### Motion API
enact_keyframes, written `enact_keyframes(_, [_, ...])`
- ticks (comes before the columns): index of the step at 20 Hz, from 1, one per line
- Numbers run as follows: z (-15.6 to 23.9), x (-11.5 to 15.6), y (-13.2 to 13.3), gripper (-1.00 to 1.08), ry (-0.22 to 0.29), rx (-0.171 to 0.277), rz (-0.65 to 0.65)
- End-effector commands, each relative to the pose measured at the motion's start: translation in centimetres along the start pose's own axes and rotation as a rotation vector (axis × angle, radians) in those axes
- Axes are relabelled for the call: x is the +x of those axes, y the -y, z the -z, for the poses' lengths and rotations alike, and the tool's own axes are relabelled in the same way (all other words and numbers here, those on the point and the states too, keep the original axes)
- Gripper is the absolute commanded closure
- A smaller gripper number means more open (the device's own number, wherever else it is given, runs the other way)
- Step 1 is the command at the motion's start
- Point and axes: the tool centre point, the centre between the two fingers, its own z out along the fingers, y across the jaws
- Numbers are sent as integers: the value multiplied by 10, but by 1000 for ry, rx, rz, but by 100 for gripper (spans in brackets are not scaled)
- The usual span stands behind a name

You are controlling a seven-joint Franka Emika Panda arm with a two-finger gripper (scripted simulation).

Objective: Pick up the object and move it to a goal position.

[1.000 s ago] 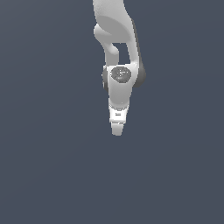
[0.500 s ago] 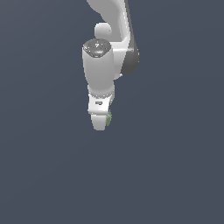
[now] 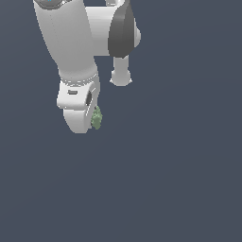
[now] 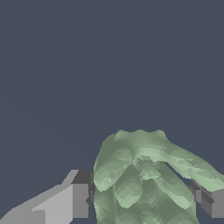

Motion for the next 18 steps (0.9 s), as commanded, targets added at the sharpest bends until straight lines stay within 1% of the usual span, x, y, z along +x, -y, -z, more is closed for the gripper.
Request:
enact_keyframes(1, [18,-12,-7,108,0,1,1])
enact_keyframes(9, [65,-44,-26,108,1,1,0])
enact_keyframes(18, [103,-70,-43,108,3,1,-2])
